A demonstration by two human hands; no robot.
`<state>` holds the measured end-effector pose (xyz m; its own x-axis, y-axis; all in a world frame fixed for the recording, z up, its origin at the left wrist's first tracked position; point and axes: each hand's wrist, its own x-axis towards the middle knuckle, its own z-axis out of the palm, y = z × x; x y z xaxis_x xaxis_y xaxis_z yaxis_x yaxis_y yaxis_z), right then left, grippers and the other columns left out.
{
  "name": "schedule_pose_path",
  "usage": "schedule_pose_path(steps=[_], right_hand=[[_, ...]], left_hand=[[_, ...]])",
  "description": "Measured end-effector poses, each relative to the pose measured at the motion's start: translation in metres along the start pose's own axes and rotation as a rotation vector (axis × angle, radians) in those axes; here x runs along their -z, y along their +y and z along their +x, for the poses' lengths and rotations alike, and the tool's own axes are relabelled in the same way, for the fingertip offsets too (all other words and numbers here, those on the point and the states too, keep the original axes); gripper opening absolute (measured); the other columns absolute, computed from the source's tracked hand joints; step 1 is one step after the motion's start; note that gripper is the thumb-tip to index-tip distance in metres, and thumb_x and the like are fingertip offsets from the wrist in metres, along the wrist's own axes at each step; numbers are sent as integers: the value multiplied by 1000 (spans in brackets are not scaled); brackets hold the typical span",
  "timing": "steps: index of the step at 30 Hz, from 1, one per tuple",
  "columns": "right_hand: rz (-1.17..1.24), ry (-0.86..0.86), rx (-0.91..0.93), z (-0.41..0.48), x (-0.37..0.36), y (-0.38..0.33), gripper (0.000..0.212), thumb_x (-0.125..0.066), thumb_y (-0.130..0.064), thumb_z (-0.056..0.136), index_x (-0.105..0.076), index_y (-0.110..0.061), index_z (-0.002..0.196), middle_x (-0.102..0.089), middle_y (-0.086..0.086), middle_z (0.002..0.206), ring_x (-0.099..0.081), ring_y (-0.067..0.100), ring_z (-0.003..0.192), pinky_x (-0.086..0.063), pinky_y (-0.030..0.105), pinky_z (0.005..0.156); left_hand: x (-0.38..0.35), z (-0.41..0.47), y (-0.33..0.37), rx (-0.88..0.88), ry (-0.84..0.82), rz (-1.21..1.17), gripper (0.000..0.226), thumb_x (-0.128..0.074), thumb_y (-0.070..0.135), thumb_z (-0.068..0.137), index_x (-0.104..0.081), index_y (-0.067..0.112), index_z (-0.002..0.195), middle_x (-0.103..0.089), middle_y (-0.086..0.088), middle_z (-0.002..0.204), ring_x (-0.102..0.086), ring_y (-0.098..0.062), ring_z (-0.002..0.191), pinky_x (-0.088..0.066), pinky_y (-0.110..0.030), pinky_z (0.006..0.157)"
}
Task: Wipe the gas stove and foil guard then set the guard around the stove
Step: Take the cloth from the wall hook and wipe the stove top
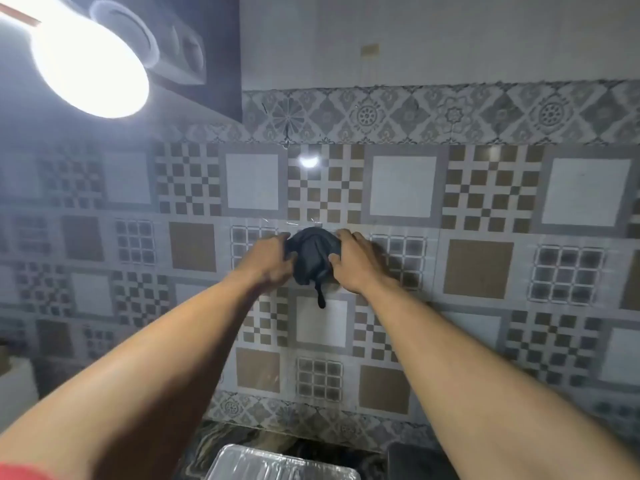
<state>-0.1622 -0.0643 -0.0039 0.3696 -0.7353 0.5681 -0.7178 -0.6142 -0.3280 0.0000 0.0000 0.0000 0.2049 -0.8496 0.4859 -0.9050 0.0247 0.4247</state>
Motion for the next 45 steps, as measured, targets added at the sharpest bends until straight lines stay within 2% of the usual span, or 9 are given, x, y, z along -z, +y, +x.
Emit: schedule_pose_path(steps=[4, 8, 15, 25, 28, 31, 38, 41, 45], right_hand=[[-40, 115, -63, 13, -9, -1, 33, -60, -28, 95, -58, -10, 123, -62, 10, 118, -59, 30, 105, -52, 40, 86], [-119, 168, -74, 23, -5, 0, 21, -55, -22, 98, -69, -6, 101, -64, 10, 105, -60, 25, 91, -48, 31, 73], [206, 125, -172, 30, 14, 6, 23, -56, -23, 94, -64, -2, 89, -65, 14, 82, -62, 23, 77, -56, 39, 73], [313, -139, -224, -18, 61, 18, 25, -54, -23, 86, -42, -17, 66, -34, 2, 62, -37, 17, 58, -27, 29, 55], [373, -175, -318, -41, 77, 30, 12, -56, -21, 82, -52, -16, 72, -47, 5, 64, -49, 19, 59, -43, 31, 52], [525, -210, -424, -69, 91, 46, 14, -62, -21, 81, -66, -8, 84, -71, 12, 80, -70, 22, 76, -62, 42, 72], [762, -332, -490, -143, 121, 85, 40, -72, -42, 85, -70, -6, 103, -75, 9, 95, -74, 20, 82, -62, 36, 70], [719, -320, -502, -175, 125, 110, 24, -73, -19, 85, -69, 2, 95, -70, 8, 88, -71, 20, 80, -59, 27, 58], [533, -349, -477, -209, 119, 145, 7, -66, -8, 77, -67, -3, 81, -60, 17, 79, -61, 24, 74, -62, 42, 65]], left_hand=[[-7, 13, -3, 3, 72, 24, 40, -55, 30, 97, -56, 14, 133, -67, -12, 119, -64, -28, 106, -53, -39, 91], [-7, 26, -3, -7, 143, 78, 14, -54, 27, 96, -66, 19, 92, -64, -7, 102, -60, -22, 83, -46, -31, 69], [14, 31, 9, 3, 142, -136, 27, -50, 28, 99, -60, 9, 116, -61, -7, 105, -59, -25, 99, -51, -34, 83], [17, -2, 47, 62, 24, -201, 35, -53, 34, 97, -71, 5, 104, -68, -7, 97, -66, -27, 89, -57, -39, 83], [15, -20, 65, 157, -75, -356, 33, -57, 32, 94, -71, 2, 94, -72, -14, 92, -71, -31, 82, -62, -44, 75], [4, -46, 92, 263, -134, -504, 30, -62, 29, 86, -70, 0, 92, -73, -18, 91, -73, -32, 81, -62, -46, 75], [-34, -123, 174, 476, -380, -967, 46, -31, 30, 95, -67, 1, 101, -71, -15, 92, -67, -28, 76, -54, -33, 68], [-53, -150, 190, 552, -423, -971, 48, -32, 32, 91, -73, 6, 99, -73, -10, 97, -64, -25, 82, -49, -31, 70], [-90, -193, 203, 552, -422, -933, 44, -35, 28, 93, -74, 7, 96, -76, -8, 96, -62, -22, 82, -46, -33, 77]])
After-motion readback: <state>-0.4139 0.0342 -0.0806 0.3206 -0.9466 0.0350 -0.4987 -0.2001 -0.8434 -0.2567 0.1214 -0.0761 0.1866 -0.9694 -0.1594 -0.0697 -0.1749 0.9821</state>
